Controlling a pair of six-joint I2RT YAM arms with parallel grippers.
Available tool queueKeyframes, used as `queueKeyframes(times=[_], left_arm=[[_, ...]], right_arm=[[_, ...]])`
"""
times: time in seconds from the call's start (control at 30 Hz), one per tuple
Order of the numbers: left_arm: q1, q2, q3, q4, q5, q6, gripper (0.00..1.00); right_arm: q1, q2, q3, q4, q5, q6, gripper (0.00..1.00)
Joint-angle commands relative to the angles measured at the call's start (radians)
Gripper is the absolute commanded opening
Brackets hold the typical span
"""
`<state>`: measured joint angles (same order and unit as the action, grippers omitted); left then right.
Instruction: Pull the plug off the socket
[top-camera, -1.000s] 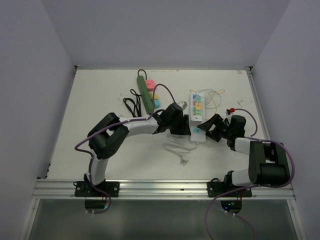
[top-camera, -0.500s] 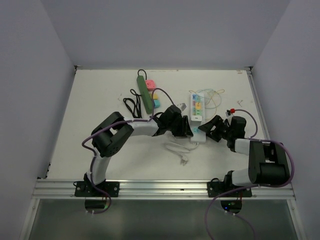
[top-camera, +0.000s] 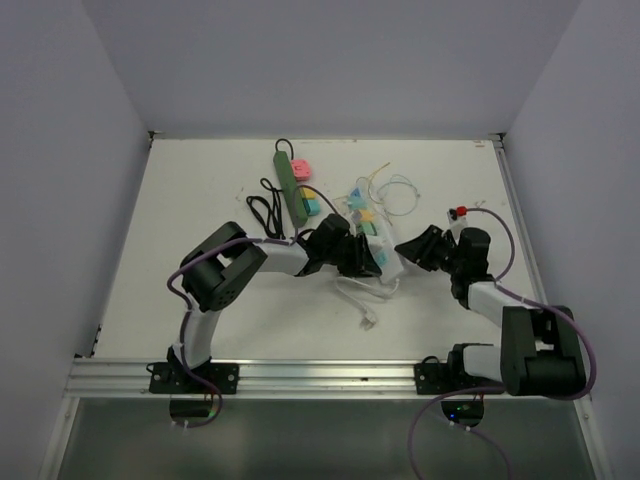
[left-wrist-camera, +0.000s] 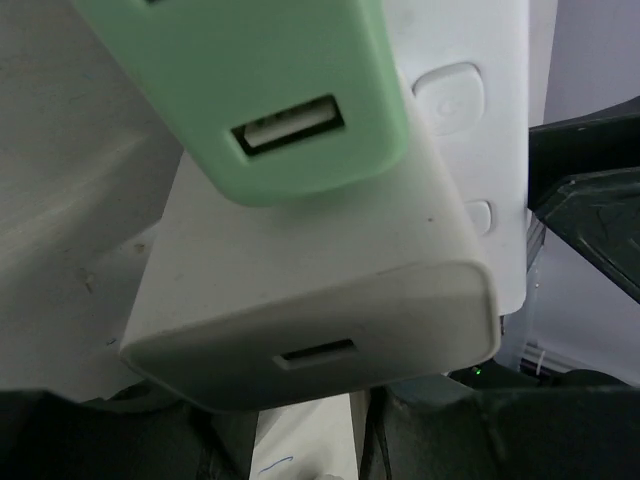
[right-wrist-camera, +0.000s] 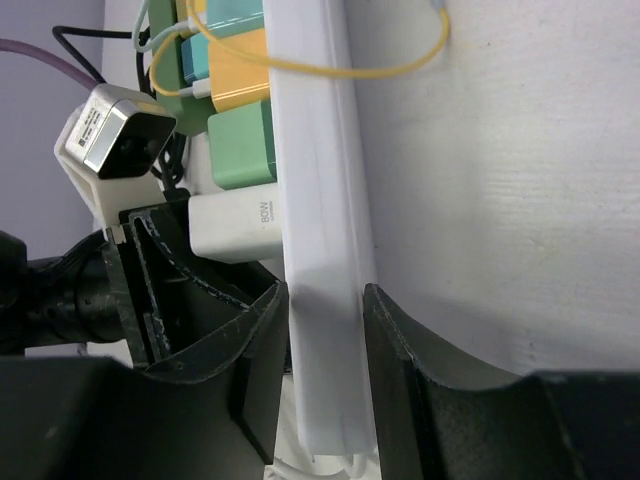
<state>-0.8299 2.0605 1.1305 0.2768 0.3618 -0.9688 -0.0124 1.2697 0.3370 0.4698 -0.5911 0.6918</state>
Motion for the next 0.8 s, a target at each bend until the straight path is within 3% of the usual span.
queueKeyframes(times=[0.0,0.17,0.3,0.5,0.77], left_arm=[[-0.017,0.032,-0.035,0.002,-0.032,0.010,0.41],[-0.017,0.026,-0.057,0.035,-0.021,-0.002,0.42],[-0.009,0.024,-0.075,0.061,-0.014,-0.014,0.42],[-0.003,0.032,-0.084,0.075,-0.003,-0.025,0.42],[-0.002,0.029,-0.084,0.071,-0.007,-0.022,0.42]], right_arm=[[0.101,-0.007,0.043,-0.034,-0.113,-0.024,0.38],[0.144,0.028,0.079,-0.069,-0.079,-0.063,0.38],[0.172,0.036,0.119,-0.203,-0.029,-0.153,0.45],[0.213,0.046,0.149,-0.258,0.011,-0.196,0.54],[0.301,0.054,0.230,-0.428,0.227,-0.287,0.65]])
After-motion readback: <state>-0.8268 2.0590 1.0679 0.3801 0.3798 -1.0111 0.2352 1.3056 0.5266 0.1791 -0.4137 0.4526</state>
